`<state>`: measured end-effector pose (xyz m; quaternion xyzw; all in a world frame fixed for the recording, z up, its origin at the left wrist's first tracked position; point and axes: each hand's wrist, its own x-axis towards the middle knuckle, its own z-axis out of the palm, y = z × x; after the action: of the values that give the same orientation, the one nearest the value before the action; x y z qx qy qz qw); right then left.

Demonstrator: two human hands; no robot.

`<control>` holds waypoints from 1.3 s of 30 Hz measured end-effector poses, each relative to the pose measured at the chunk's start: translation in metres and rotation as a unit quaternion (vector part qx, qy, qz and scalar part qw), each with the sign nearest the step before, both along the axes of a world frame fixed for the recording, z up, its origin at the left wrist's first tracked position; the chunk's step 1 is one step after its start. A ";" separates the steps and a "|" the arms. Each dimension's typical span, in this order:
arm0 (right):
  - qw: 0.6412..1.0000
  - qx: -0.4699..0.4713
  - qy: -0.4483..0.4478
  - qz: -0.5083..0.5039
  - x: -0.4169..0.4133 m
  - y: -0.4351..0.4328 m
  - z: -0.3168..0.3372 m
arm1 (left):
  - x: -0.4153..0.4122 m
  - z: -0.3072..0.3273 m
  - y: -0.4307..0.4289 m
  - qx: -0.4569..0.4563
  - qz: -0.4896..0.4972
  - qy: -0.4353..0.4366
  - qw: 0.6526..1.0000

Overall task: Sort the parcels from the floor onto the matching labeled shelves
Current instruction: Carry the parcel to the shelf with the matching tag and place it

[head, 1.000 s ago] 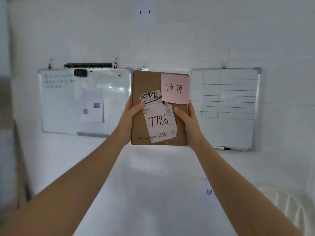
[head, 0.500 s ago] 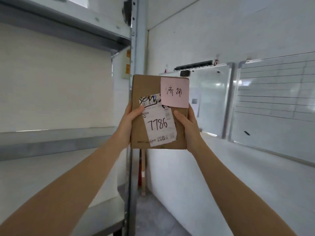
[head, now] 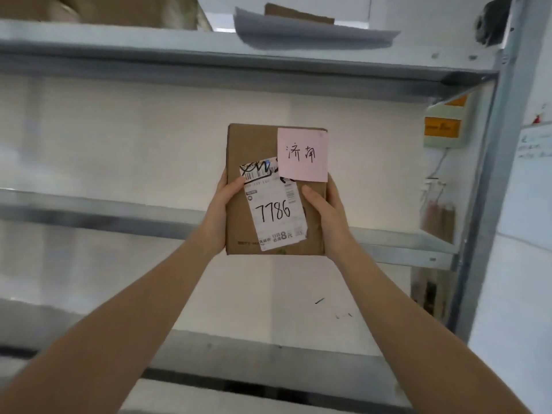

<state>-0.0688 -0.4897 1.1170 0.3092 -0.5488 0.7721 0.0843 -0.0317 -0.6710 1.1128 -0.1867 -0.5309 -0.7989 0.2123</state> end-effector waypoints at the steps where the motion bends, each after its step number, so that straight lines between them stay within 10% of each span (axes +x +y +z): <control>1: 1.000 0.000 0.000 0.022 0.003 -0.028 -0.001 | 0.011 -0.001 -0.026 0.001 0.023 -0.003 1.000; 22: 0.943 0.042 -0.014 0.331 0.194 -0.517 -0.016 | 0.304 -0.017 -0.442 0.010 0.348 -0.066 0.935; 39: 0.908 0.049 -0.001 0.416 0.181 -0.756 -0.018 | 0.306 -0.024 -0.655 0.042 0.429 -0.063 0.900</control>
<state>0.1119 -1.2456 1.0988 0.5122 -0.4072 0.7099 -0.2606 0.2741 -1.3256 1.0889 0.1190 -0.5378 -0.6623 0.5080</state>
